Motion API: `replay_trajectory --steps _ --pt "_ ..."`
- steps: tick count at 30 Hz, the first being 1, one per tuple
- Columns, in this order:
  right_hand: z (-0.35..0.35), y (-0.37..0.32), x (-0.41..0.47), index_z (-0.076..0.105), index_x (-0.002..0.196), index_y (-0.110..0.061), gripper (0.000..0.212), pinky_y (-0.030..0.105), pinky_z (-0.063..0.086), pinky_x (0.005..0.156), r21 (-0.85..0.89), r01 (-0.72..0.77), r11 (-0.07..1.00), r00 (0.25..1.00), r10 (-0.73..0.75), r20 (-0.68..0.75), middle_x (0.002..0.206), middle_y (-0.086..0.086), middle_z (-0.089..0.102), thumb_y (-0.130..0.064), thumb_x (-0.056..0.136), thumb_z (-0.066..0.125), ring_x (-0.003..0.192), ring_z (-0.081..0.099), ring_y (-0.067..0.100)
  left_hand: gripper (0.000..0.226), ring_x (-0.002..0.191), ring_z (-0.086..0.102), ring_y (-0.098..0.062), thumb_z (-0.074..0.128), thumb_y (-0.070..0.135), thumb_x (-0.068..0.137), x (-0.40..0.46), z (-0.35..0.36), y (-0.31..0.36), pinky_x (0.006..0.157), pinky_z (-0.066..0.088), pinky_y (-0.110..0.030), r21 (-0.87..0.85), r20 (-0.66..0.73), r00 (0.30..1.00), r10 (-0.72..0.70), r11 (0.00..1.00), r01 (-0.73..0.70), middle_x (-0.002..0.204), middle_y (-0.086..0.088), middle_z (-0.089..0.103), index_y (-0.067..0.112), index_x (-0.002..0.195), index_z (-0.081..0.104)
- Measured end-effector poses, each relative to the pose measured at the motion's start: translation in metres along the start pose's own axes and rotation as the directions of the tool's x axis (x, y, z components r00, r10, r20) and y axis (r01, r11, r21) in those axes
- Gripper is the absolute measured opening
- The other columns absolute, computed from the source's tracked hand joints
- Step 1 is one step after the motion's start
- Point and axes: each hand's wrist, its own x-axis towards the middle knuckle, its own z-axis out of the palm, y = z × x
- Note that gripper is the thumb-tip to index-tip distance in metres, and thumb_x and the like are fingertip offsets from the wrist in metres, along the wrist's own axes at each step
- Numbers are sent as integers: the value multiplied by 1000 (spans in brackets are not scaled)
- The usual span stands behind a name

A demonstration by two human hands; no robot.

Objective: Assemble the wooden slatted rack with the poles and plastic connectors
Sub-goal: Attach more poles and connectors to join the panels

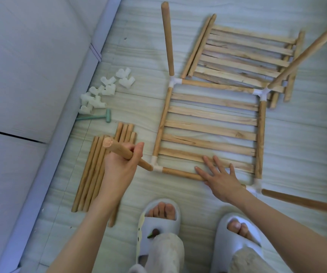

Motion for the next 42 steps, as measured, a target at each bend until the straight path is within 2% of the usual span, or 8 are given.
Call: replay_trajectory --steps 4,7,10,16,25,30,35,42 --pt "1 1 2 -11 147 -40 55 62 5 110 7 -4 1000 1000 4 19 152 -1 -32 -29 104 21 141 -26 29 34 62 58 -11 56 36 88 -2 6 1 57 44 -16 68 1 997 82 994 -82 59 6 62 12 64 61" --pt "0 1 2 -11 147 -40 55 63 5 110 4 -1 1000 999 1 33 152 -1 -33 -28 104 22 140 -27 29 36 67 57 -8 52 41 90 -10 12 -9 61 46 -20 181 102 980 172 965 -188 62 11 57 19 61 55" --pt "-1 2 2 -9 147 -40 55 63 4 110 12 2 1000 999 -2 54 152 -1 -33 -27 104 22 140 -27 29 31 67 57 -1 53 27 93 -16 16 -12 60 42 -18 154 26 997 72 985 -75 66 13 56 23 63 52" --pt "-2 3 2 -9 147 -39 56 63 4 110 16 0 1000 997 -1 72 151 -1 -34 -26 104 23 140 -28 29 22 73 55 -6 65 36 85 -14 11 -15 63 47 -22 269 63 998 -11 963 -6 81 6 57 17 78 56" --pt "-7 5 1 -8 147 -40 56 61 2 111 35 -2 999 994 -2 114 151 -4 -34 -24 104 23 140 -29 27 13 87 62 -7 72 10 80 -28 15 -30 76 51 -20 163 72 997 30 986 -41 92 13 63 14 91 67" --pt "-8 5 1 -8 147 -40 57 60 2 111 32 -2 999 993 -2 118 151 -3 -34 -23 104 24 139 -29 26 20 94 58 13 66 1 83 -28 13 -37 82 48 -9 150 148 982 115 979 -137 99 16 64 8 101 69" --pt "-7 5 2 -8 147 -40 57 61 5 111 11 3 1000 993 -4 117 151 -2 -34 -23 104 24 140 -28 28 11 98 63 -7 69 12 83 -29 19 -49 86 54 -34 167 73 994 77 982 -88 104 6 67 9 93 71" --pt "-9 6 0 -8 147 -40 70 59 6 112 -30 12 999 994 -9 106 150 -2 -35 -9 98 31 140 -28 27 23 105 54 14 60 -5 86 -33 12 -50 89 45 -9 104 204 965 165 976 -189 110 -1 65 4 105 66"
